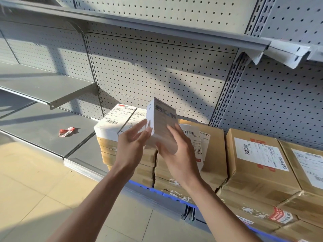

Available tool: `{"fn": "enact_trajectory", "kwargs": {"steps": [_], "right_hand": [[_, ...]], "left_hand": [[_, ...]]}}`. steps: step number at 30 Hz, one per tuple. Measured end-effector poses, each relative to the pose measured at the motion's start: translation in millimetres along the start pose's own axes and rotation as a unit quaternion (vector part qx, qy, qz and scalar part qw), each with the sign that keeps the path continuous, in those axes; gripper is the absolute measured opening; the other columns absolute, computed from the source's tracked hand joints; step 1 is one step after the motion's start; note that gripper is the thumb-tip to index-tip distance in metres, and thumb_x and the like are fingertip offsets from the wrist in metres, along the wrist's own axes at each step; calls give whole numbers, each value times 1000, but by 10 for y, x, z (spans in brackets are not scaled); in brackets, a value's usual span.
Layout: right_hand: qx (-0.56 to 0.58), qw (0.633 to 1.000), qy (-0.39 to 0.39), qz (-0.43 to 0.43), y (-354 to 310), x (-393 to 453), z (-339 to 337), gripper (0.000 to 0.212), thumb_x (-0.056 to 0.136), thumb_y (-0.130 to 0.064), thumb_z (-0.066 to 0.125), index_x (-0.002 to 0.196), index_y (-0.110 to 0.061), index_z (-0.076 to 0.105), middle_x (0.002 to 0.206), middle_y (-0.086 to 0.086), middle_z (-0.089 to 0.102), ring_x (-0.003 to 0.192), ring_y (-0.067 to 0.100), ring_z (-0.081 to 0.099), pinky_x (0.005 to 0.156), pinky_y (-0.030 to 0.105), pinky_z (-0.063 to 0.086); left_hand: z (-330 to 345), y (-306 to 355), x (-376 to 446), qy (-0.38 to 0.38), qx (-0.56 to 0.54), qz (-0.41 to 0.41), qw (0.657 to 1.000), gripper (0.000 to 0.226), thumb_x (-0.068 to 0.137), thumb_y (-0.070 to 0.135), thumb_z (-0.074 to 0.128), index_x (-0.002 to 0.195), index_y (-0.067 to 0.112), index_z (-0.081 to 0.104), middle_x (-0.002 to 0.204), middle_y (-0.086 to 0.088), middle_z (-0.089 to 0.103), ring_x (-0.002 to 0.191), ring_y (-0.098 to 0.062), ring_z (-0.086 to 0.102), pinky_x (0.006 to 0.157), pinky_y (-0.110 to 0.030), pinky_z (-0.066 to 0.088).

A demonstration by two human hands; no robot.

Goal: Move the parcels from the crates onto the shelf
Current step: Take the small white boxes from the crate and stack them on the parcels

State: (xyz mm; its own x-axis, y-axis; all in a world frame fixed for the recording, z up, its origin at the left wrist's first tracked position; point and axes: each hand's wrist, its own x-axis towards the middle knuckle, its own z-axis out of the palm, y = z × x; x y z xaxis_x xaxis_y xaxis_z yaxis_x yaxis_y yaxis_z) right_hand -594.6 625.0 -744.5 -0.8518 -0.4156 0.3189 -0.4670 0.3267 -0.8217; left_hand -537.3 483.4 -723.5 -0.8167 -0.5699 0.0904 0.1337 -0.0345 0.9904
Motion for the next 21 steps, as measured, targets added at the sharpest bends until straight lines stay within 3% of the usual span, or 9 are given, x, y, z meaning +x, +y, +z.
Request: {"fn": "enact_trajectory", "kwargs": {"steps": [3,5,9,13,15,16,18,21], "right_hand": [[-5,1000,-9,5,9,2,8,82,83,-45,80,153,-33,39,150,-28,26,144,-9,20,114,13,20],[-44,999,-6,-17,37,0,20,89,80,-40,84,155,-31,36,155,-22,25,146,-4,20,111,11,17],[-88,995,18,-51,103,22,-11,80,85,-19,82,153,-26,41,160,-7,34,146,9,29,113,16,24],[-56,997,31,-45,124,59,-72,75,86,-17,80,151,-26,45,156,-10,42,144,6,35,118,30,35],[-23,998,29,-41,126,80,-114,73,84,-20,82,149,-28,48,151,-15,46,139,5,42,113,36,42],[-10,999,20,-40,125,90,-142,72,83,-21,82,147,-29,49,148,-18,47,136,4,43,111,36,44],[3,999,-3,-40,107,96,-209,67,83,-19,82,141,-34,52,146,-21,44,137,0,40,112,30,41],[8,998,-33,-50,65,77,-293,61,81,-13,80,132,-37,55,144,-15,40,138,-3,34,103,6,34]], "left_hand": [[11,-9,-21,-6,28,25,999,37,93,30,72,129,24,68,130,10,68,111,5,65,85,-16,55],[15,-30,-15,-10,49,39,998,38,94,29,70,131,22,68,138,12,62,114,8,62,84,-10,52],[11,-36,-21,-23,46,58,997,36,96,25,69,131,17,68,138,8,62,113,3,65,85,-13,53],[-9,-40,7,-36,45,71,996,28,101,12,60,124,23,71,137,5,64,111,1,66,83,-21,57],[-47,-55,34,-33,82,94,992,35,101,6,56,122,30,70,134,8,65,112,-4,67,86,-26,59],[-76,-63,45,-33,118,113,986,38,101,6,56,124,34,68,135,10,65,115,-5,65,85,-23,57],[-143,-84,59,-31,196,148,969,46,97,10,63,130,42,60,142,14,57,122,-6,59,85,-17,53],[-230,-146,101,-38,378,241,893,67,91,14,72,148,39,46,159,14,36,143,-13,38,106,-34,45]]}}
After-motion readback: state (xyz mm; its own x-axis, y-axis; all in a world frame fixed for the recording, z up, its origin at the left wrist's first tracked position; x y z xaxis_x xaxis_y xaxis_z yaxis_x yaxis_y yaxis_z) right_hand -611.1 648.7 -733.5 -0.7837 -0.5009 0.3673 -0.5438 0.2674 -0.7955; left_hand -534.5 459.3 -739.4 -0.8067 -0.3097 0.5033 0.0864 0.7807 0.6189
